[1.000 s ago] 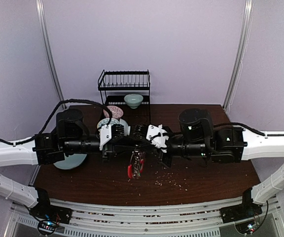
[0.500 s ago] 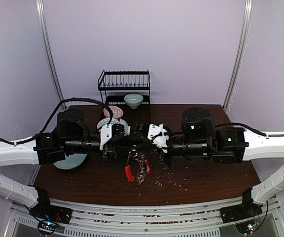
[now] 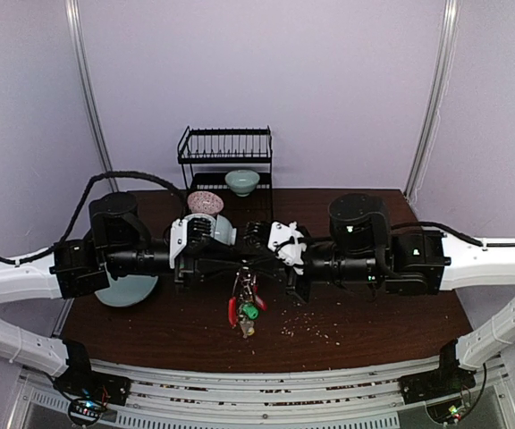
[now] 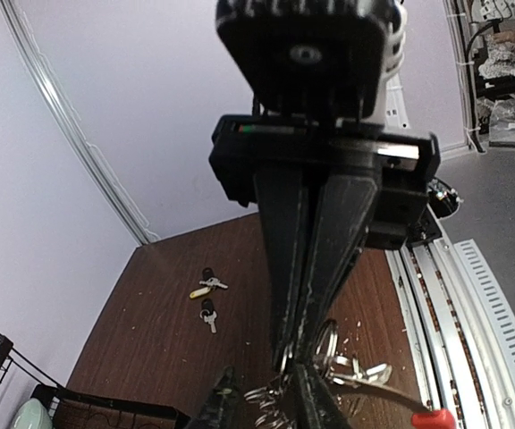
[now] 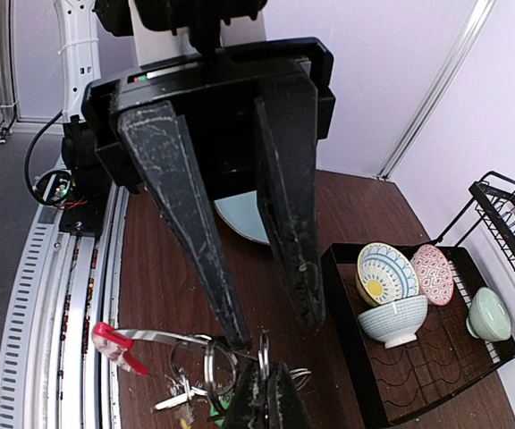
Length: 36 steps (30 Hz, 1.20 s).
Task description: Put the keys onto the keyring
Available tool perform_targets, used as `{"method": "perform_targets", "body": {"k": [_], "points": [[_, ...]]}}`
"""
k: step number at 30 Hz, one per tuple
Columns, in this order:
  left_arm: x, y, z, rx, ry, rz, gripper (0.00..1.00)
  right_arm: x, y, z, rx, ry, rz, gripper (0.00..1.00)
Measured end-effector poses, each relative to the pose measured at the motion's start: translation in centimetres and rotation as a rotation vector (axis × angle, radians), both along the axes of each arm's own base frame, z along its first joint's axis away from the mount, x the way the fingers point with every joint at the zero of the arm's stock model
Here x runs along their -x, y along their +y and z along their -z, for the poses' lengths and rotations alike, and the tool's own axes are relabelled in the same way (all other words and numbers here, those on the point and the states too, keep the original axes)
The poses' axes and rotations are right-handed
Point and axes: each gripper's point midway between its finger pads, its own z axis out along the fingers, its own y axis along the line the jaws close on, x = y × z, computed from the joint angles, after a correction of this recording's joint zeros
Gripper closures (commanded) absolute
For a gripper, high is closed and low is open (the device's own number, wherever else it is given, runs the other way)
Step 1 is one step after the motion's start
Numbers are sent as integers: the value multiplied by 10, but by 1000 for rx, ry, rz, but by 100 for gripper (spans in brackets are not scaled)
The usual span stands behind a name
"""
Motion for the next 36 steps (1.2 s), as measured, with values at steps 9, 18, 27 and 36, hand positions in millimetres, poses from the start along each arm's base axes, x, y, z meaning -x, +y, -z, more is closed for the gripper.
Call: {"method": "perform_targets", "body": {"k": [9, 18, 27, 36], "points": [[0, -2, -1, 7, -1, 5, 80, -1, 0, 1, 2, 1, 0, 100], [-5, -4, 8, -14, 8, -15, 82, 2, 0, 4, 12, 10, -13, 100], [-6, -4, 11, -20, 11, -20, 87, 2, 0, 5, 15, 13, -15, 100], [-7, -7, 14, -34, 28, -18, 100, -2, -2, 7, 23, 16, -6, 100]]}}
